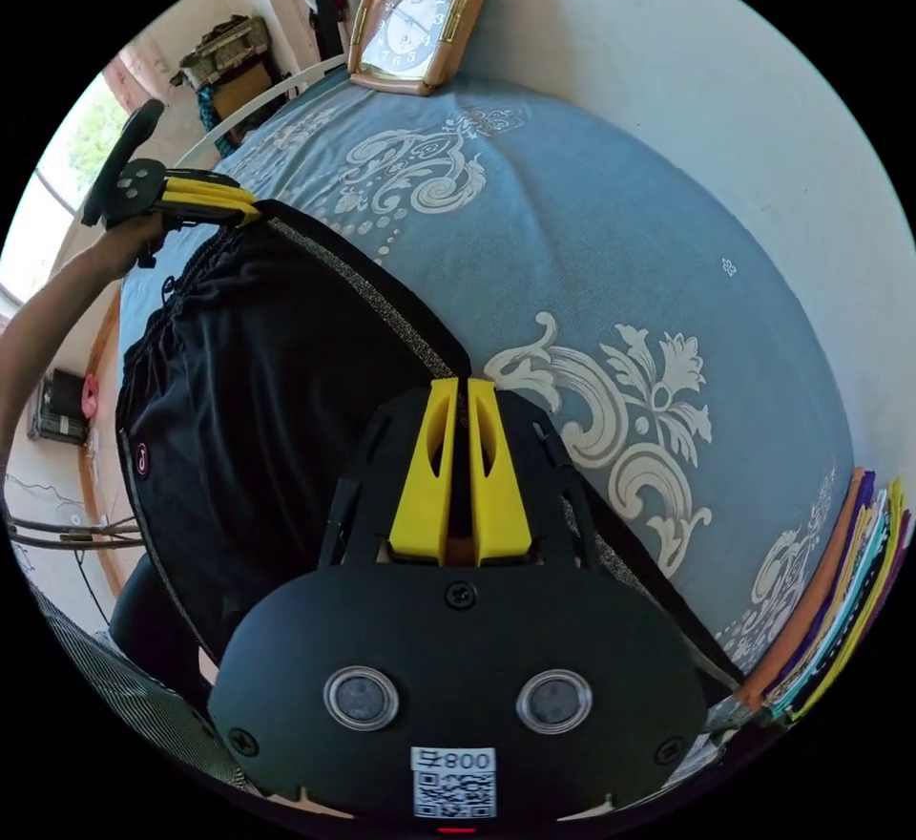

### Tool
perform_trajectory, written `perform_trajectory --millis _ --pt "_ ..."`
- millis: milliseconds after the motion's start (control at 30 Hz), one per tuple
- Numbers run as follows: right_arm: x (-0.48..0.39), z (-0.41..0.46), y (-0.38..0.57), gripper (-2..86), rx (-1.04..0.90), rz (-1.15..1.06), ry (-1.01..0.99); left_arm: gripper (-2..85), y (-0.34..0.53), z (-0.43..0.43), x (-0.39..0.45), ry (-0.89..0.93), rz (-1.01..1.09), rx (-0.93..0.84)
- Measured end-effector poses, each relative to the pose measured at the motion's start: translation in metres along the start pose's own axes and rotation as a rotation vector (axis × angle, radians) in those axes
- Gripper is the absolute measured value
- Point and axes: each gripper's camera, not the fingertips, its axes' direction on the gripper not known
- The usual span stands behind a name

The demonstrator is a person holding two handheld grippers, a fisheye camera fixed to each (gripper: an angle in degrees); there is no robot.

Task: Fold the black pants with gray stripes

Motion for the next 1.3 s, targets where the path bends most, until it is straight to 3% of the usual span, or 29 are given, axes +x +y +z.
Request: perform_trajectory --millis 667,1300 --pt "-0.038 -0.063 0.093 1.2 0.105 0.100 -0.107 1.8 0.123 -0.056 0.067 -0.060 -0.042 0.089" --pt "-0.153 -0.081 0.186 1.5 0.054 0.018 -0.160 1.5 0.308 -0.078 0.111 0.028 -0.113 0.056"
